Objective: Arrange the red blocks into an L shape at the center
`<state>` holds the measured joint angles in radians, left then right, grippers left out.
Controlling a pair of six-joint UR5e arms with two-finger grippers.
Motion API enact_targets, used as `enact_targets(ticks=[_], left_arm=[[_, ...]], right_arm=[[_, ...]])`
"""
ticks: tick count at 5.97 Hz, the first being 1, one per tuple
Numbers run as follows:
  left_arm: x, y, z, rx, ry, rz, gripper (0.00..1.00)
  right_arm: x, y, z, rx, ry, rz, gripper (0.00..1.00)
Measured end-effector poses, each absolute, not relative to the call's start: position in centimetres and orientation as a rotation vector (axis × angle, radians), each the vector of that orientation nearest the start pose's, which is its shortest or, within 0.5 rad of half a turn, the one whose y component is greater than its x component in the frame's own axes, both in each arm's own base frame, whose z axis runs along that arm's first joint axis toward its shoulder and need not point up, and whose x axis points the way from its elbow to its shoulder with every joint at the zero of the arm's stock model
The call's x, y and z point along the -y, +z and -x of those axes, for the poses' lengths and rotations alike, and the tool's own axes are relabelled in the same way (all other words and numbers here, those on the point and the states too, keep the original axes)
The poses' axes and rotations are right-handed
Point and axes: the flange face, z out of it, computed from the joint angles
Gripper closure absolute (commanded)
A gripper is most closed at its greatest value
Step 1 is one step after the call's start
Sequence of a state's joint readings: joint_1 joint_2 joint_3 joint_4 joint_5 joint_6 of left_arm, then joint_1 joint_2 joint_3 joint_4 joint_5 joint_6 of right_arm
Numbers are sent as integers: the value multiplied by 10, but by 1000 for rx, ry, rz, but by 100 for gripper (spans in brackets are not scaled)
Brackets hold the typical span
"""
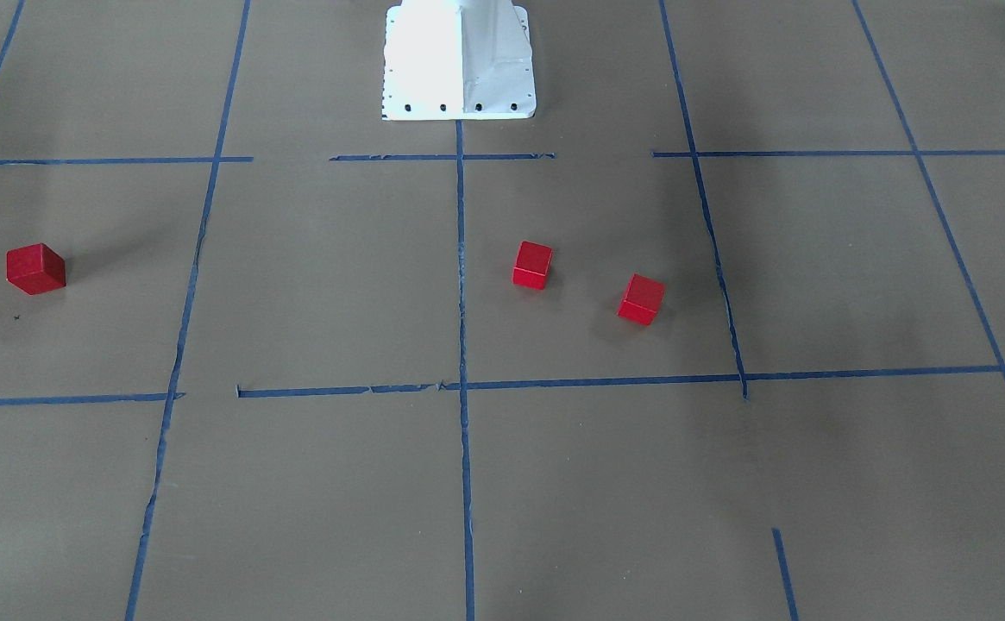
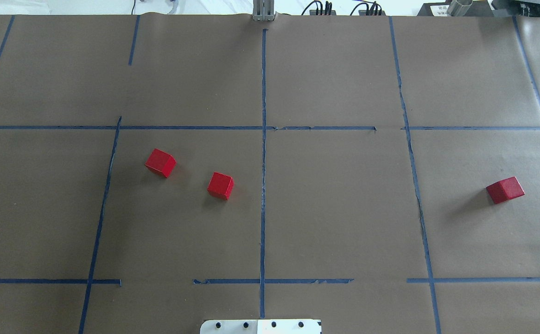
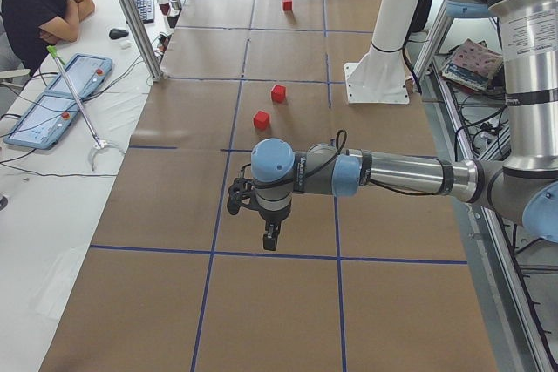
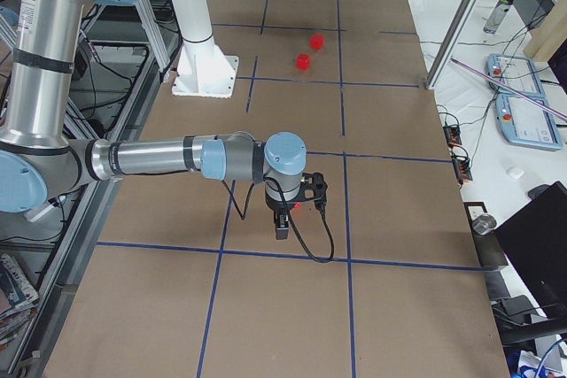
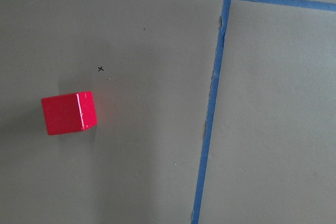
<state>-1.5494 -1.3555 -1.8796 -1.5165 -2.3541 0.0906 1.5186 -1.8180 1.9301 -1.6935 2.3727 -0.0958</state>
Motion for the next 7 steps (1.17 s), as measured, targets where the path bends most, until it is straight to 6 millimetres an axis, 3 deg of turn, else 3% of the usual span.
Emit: enact_targets(ticks=[5, 6, 7], left_arm=[[411, 595, 53, -783, 131, -91, 0], [411, 594, 53, -786, 131, -91, 0], [411, 594, 53, -794, 131, -90, 0]], right_arm=[[394, 593, -28, 858, -174, -45, 0], [399, 591, -17, 867, -201, -75, 0], [404, 586, 9, 864, -208, -79, 0]])
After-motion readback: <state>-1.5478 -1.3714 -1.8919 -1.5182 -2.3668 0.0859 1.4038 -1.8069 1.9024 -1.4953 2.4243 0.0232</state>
